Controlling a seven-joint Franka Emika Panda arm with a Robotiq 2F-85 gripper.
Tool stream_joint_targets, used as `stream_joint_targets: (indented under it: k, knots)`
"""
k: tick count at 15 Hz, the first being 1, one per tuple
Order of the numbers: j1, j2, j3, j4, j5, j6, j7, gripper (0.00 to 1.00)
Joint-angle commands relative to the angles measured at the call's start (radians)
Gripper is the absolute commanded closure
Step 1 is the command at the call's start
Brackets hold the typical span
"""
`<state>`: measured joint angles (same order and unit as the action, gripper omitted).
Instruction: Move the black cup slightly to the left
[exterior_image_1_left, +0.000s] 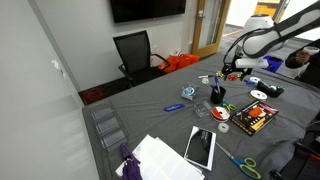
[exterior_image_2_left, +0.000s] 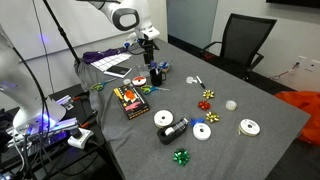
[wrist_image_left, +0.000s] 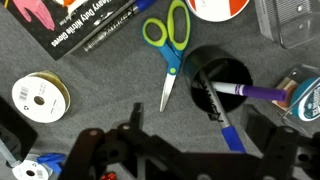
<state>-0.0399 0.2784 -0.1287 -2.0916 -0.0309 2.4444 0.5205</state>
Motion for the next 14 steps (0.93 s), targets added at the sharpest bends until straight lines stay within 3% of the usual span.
stream_joint_targets:
  k: [1, 14]
  knots:
    - [0.020, 0.077, -0.018, 0.019, -0.011, 0.062, 0.032, 0.00]
    - [0.069, 0.252, -0.067, 0.044, 0.006, 0.231, 0.039, 0.00]
